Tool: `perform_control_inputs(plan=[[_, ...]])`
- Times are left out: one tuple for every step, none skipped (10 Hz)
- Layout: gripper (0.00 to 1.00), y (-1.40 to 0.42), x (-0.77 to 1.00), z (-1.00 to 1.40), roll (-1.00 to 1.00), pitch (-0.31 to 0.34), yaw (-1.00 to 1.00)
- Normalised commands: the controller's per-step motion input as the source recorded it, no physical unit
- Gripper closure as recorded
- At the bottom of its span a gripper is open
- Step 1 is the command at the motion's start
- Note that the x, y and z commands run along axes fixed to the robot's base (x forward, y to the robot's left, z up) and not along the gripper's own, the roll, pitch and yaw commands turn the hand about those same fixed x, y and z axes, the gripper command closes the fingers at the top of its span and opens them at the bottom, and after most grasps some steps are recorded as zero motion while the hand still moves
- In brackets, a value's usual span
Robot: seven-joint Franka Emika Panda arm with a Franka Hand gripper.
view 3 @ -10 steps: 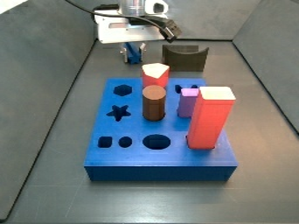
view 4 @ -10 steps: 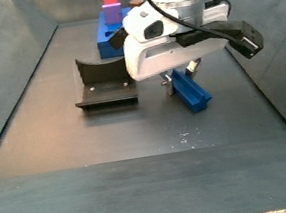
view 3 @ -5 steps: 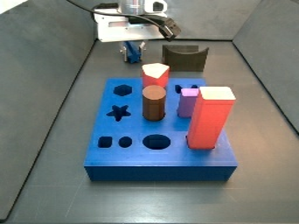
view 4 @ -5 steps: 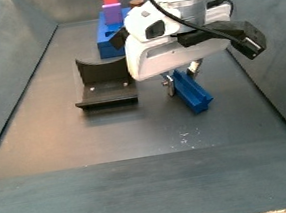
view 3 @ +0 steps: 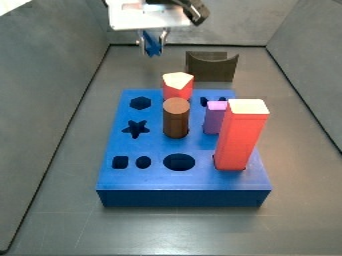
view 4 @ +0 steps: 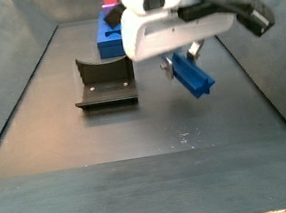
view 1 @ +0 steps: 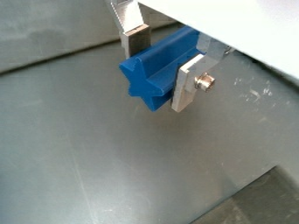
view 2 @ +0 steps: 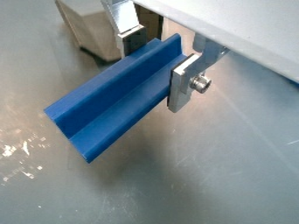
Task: Pick up the star object. Move up. Place the star object on the fixture. Regrasp the star object. Move to above the board. Insert the star object.
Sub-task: Place the star object on the fixture.
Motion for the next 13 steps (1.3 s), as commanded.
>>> perform_control_inputs(plan=[[1.0, 0.0, 0.0, 1.0, 0.0, 0.0, 0.0], [1.0, 0.0, 0.0, 1.0, 0.01, 0.004, 0.0], [1.0, 0.0, -0.01, 1.0, 0.02, 0.021, 0.0], [1.0, 0.0, -0.01, 1.0, 0.03, 0.024, 0.0], [1.0, 0.01, -0.02, 1.0, 0.05, 0.043, -0.01], [1.0, 0.01, -0.02, 1.0, 0.06, 0.049, -0.01], [1.0, 0.01, -0.03, 1.0, 0.07, 0.059, -0.01], [1.0, 0.01, -0.03, 1.0, 0.08, 0.064, 0.0], [1.0, 0.01, -0.02, 0.91, 0.09, 0.066, 0.01], [1.0, 0.01, -0.02, 0.76, 0.09, 0.072, 0.01], [1.0, 0.01, -0.01, 0.56, 0.1, 0.085, 0.02], [1.0, 0.01, 0.0, 0.46, 0.1, 0.093, 0.02], [1.0, 0.01, 0.0, 0.26, 0.1, 0.108, 0.03]])
